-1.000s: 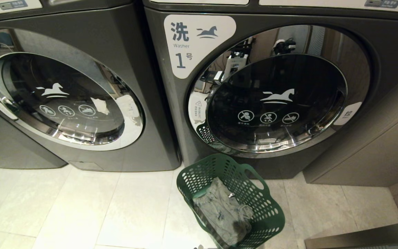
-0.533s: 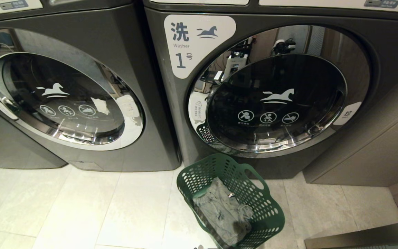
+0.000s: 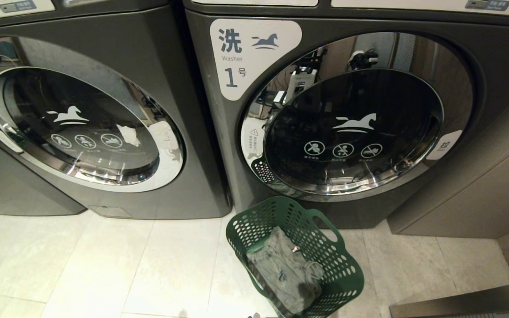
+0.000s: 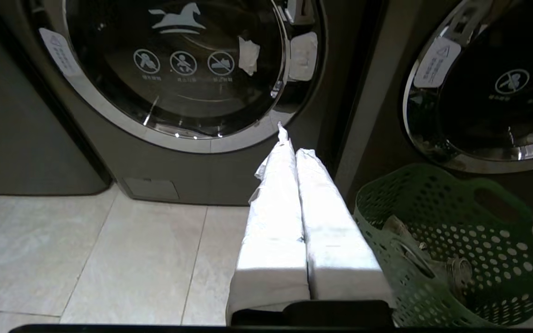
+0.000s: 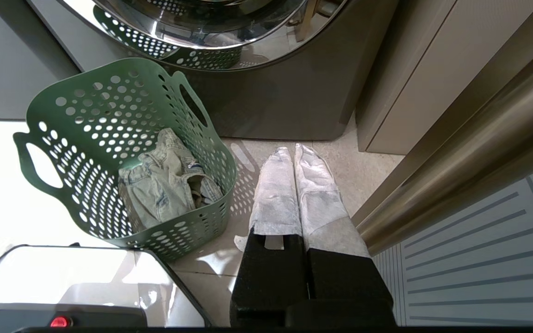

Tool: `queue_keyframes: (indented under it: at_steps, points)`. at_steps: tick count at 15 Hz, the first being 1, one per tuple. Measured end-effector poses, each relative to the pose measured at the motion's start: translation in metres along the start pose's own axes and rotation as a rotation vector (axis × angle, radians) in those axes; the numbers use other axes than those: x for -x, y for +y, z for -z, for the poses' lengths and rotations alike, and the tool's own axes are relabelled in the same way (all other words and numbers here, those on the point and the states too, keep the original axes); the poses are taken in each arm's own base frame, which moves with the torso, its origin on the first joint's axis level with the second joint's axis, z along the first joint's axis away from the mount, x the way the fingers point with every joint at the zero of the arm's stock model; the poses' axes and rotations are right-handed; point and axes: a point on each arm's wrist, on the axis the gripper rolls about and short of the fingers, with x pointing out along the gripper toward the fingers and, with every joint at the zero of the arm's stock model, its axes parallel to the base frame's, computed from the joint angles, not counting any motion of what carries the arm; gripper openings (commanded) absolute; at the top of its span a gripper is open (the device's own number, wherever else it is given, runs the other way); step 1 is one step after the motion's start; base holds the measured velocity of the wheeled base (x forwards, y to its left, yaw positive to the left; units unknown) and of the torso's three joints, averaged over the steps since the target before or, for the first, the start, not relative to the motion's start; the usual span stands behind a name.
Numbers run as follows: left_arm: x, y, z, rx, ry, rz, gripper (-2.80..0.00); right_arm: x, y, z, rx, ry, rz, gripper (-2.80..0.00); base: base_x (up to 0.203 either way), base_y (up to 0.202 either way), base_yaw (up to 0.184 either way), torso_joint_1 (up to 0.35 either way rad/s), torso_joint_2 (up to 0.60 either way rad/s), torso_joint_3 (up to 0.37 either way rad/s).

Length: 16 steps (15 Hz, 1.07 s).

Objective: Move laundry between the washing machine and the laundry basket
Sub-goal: Open the lid of the washing machine

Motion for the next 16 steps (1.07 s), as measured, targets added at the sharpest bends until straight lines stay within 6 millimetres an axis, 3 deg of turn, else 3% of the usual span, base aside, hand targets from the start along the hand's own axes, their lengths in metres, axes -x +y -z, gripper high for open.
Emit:
queue_keyframes:
  at_steps: [2,5,7,9,10,13,16]
  points:
    - [-0.012,0.001,-0.047,0.017,0.059,0.000,-2.80,0.000,0.000,0.000,0.000,0.000,0.000,-2.80,0.000,0.000,0.000,0.000,0.00,0.000]
    - [-0.084,-0.003,-0.093,0.107,0.242,0.049,-2.80,0.000,0.000,0.000,0.000,0.000,0.000,-2.80,0.000,0.000,0.000,0.000,0.00,0.000]
    - [-0.147,-0.007,-0.094,0.224,0.381,0.071,-2.80,0.000,0.000,0.000,0.000,0.000,0.000,-2.80,0.000,0.000,0.000,0.000,0.00,0.000]
    - [-0.191,-0.010,-0.076,0.321,0.493,0.074,-2.80,0.000,0.000,0.000,0.001,0.000,0.000,-2.80,0.000,0.000,0.000,0.000,0.00,0.000]
    - [-0.201,-0.011,-0.064,0.344,0.545,0.080,0.00,0.000,0.000,0.000,0.001,0.000,0.000,-2.80,0.000,0.000,0.000,0.000,0.00,0.000]
    - [-0.200,-0.014,-0.045,0.388,0.625,0.151,0.00,0.000,0.000,0.000,0.000,-0.001,0.000,-2.80,0.000,0.000,0.000,0.000,0.00,0.000]
    - [-0.188,-0.013,-0.034,0.344,0.696,0.087,0.00,0.000,0.000,0.000,0.001,-0.001,0.000,-2.80,0.000,0.000,0.000,0.000,0.00,0.000]
